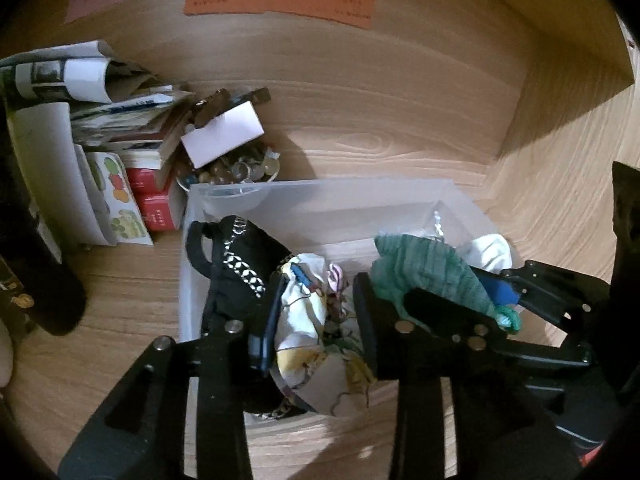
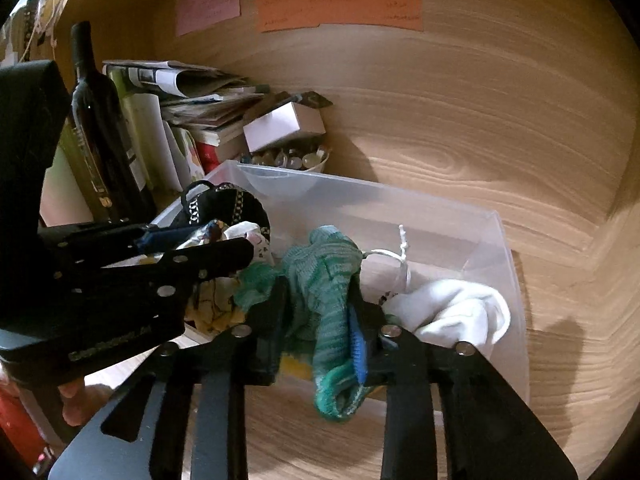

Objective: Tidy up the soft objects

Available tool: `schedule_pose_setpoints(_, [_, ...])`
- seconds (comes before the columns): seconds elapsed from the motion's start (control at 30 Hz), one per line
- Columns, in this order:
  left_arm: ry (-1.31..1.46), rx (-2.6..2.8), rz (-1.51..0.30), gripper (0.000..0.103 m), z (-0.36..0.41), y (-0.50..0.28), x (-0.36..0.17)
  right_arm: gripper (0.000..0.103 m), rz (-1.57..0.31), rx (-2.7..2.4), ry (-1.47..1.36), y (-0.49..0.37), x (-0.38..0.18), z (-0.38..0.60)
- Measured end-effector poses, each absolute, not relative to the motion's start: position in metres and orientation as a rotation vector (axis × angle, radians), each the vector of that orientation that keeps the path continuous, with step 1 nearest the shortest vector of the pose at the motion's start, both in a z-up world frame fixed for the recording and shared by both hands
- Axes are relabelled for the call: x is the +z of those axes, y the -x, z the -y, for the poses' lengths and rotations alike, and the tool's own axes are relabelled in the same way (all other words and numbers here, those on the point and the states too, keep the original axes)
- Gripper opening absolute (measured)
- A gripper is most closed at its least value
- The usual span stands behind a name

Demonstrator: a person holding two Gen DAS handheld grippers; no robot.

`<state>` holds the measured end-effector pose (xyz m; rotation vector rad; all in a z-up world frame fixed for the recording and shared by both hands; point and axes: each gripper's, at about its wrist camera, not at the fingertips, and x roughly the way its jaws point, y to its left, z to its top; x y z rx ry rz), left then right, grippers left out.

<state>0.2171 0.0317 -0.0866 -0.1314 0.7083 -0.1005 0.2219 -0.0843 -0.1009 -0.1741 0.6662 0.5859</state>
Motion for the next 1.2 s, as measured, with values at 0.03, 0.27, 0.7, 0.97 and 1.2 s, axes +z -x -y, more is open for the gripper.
schedule_pose_setpoints(0.03, [0.133,-0.103,-0.707,0.035,-0.033,-0.215,-0.085,0.032,-0.668,0.583,0.174,-0.222,-0.100,0.084])
schedule_pose_setpoints(0.27, [0.138,-0.104,-0.654,0.041,-0.037,-0.193,-0.062,0.057,-0.650,0.583,0.149,-0.212,-0.085,0.099])
schedule_pose_setpoints(0.7, [0.084,-0.070,-0.383,0.060,-0.028,-0.113,0.005,0.079,-0.368,0.582,0.077,-0.140,-0.012,0.151])
schedule_pose_setpoints(0.97, [0.049,-0.068,-0.260,0.095,-0.017,-0.061,0.029,0.103,-0.267,0.554,0.049,-0.101,0.003,0.169])
schedule_pose_setpoints(1.2, [0.037,-0.053,-0.227,0.103,-0.011,-0.035,0.028,0.103,-0.216,0.533,0.038,-0.072,0.006,0.175])
